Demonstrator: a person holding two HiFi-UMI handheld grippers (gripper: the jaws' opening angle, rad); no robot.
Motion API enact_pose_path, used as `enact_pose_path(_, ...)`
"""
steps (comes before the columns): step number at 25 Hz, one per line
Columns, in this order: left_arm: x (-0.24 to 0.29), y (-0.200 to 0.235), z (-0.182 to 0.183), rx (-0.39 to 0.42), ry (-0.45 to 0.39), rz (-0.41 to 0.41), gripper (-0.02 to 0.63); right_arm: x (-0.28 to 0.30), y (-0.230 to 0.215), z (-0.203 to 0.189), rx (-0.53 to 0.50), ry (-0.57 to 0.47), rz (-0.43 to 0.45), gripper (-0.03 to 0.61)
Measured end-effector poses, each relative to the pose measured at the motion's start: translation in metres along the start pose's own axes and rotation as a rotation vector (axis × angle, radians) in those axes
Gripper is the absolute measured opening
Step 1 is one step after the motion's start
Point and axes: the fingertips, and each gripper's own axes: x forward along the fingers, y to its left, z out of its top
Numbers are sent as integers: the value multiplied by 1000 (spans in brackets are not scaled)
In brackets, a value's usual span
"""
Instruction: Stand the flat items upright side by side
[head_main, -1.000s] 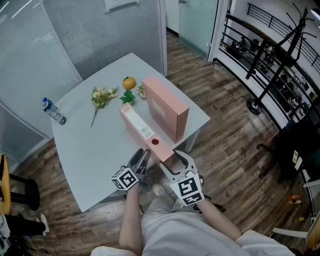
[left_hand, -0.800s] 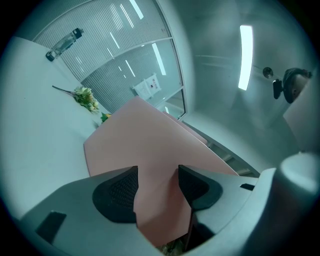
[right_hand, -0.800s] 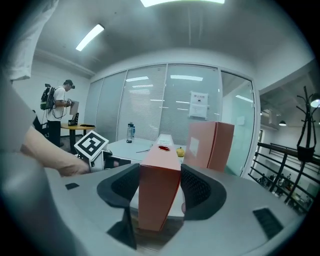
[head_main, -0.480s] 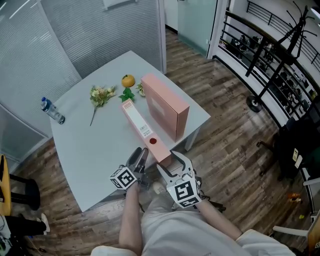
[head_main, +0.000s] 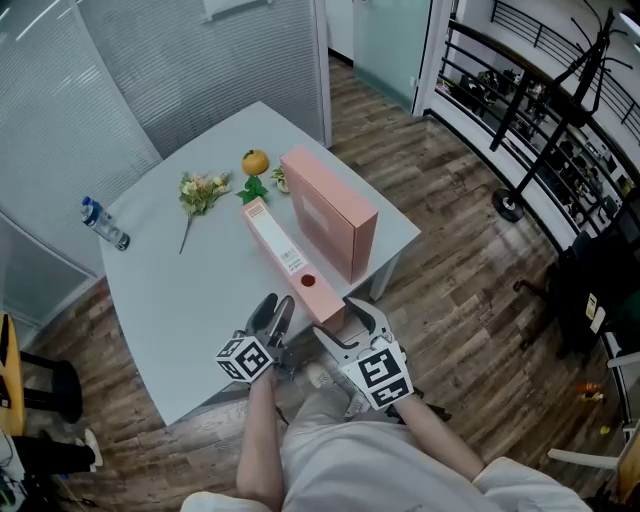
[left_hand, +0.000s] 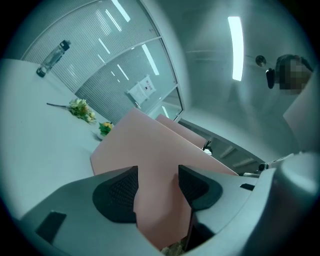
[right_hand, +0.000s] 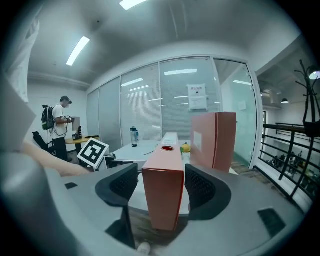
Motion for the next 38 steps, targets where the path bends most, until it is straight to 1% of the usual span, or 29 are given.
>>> enact_pose_path(4,-6,2,9,45,-17,25,242,3,-3,6,15,-1,21,291)
enact_pose_path(7,-15,5,14,57,-29,54,242,2,-3,8,-6,27,29,291)
enact_pose_path(10,-18,5,29,69,-54,45,238,5,-5,22,-27,37,40,291)
enact_pose_path(11,-19,5,34,84,-69,41,238,6,-6,27,-29,46,47,291)
enact_pose_path(13,-23,4,43,141,-89,50,238,11,-4,39,-46,64,58,291)
enact_pose_path(14,-24,4,48,171,-89,52,228,16,-2,48,-59,71,62,291)
enact_pose_path(15,-23,5,54,193,-85,45,202,23,0,59,-68,77,67,291)
enact_pose_path(16,-21,7,62,201,-84,31,193,33,1,70,-70,80,71,291)
enact_pose_path(18,-16,14,75,181,-85,0,189,53,1,84,-59,90,70,291)
enact_pose_path(20,-11,21,84,148,-83,-30,189,71,-1,87,-56,124,54,291)
enact_pose_path(23,2,30,96,135,-75,-60,192,95,-8,95,-83,172,21,291)
enact_pose_path(27,15,43,109,108,-74,-89,196,119,-13,107,-83,213,-1,293)
enact_pose_path(31,26,54,119,85,-79,-108,195,142,-18,106,-124,294,2,310)
enact_pose_path(35,33,66,132,62,-74,-138,195,165,-19,112,-83,324,15,318)
enact_pose_path(38,37,73,139,34,-77,-168,195,186,-18,110,-98,385,20,329)
